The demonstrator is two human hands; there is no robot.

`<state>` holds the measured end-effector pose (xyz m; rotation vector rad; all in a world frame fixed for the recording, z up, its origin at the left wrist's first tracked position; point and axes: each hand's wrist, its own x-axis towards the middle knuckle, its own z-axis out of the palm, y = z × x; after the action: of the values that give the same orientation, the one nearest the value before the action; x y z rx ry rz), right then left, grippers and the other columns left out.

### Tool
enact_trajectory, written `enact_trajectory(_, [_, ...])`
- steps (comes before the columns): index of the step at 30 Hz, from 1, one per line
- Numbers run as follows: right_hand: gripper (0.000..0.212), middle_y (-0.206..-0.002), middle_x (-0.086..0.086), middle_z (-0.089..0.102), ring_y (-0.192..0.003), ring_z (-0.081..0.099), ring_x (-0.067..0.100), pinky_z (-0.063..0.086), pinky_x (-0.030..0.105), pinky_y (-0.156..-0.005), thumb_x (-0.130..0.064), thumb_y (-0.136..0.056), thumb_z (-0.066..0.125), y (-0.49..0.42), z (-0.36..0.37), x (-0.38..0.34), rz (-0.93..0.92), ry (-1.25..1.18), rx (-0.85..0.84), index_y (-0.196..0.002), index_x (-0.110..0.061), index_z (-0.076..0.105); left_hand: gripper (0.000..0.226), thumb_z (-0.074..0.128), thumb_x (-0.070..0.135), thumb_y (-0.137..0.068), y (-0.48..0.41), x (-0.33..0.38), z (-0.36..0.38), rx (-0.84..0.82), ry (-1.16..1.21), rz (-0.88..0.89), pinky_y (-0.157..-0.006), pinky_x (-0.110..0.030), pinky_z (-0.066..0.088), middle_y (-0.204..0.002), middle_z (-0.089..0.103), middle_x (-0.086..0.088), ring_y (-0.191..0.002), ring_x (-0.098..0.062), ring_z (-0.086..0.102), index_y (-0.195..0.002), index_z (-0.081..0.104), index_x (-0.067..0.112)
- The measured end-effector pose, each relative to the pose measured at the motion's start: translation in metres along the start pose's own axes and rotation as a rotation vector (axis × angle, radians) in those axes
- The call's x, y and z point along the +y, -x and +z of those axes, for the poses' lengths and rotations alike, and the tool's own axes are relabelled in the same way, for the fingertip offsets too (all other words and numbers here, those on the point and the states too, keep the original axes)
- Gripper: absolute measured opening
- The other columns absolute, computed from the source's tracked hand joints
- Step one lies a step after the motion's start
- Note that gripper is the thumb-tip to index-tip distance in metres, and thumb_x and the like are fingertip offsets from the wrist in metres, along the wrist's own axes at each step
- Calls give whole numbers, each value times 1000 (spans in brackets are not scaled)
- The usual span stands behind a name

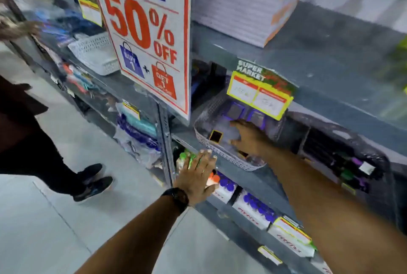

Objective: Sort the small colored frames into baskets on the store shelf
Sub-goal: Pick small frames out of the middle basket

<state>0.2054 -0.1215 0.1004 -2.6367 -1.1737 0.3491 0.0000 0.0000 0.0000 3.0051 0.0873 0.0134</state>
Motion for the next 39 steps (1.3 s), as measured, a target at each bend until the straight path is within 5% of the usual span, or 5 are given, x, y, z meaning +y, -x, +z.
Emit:
enact_trajectory(6, [77,-143,14,54,-126,55,32,47,44,-101,-33,-74,74,-37,24,-7,-11,-30,-159,-143,-16,45,83,40,61,-94,-11,-7,23,2,-76,125,-119,-59,5,-165,5,-8,-151,-29,0,-156,8,16])
enact_trajectory(23, [62,-114,10,69,-105,65,25,53,41,-91,-46,-72,75,45,-6,63,81,-278,277,-126,-24,56,82,36,65,-94,-15,65,29,-9,-1,149,-118,-61,10,-163,15,-14,-150,-32,6,-155,18,13])
enact_trajectory(29, [52,-101,-3,72,-90,61,-4,47,13,-90,-25,-70,84,136,-27,131,129,-324,423,-117,-18,63,81,35,65,-91,-17,88,41,47,28,41,-113,-63,23,-158,29,-19,-146,-36,23,-150,32,10])
enact_trajectory(33, [29,-98,-21,69,-92,62,-12,49,16,-92,-16,-66,80,185,-22,168,72,-261,366,-90,-25,66,81,38,66,-90,-18,93,53,141,33,-22,-114,-63,22,-160,27,-13,-148,-31,21,-151,31,14])
enact_trajectory(39, [53,-110,-9,72,-104,65,11,47,25,-92,-33,-69,83,212,6,189,205,-155,133,-118,-22,64,79,34,66,-93,-17,100,60,160,-26,-66,-113,-64,18,-162,22,-13,-149,-32,16,-153,21,18])
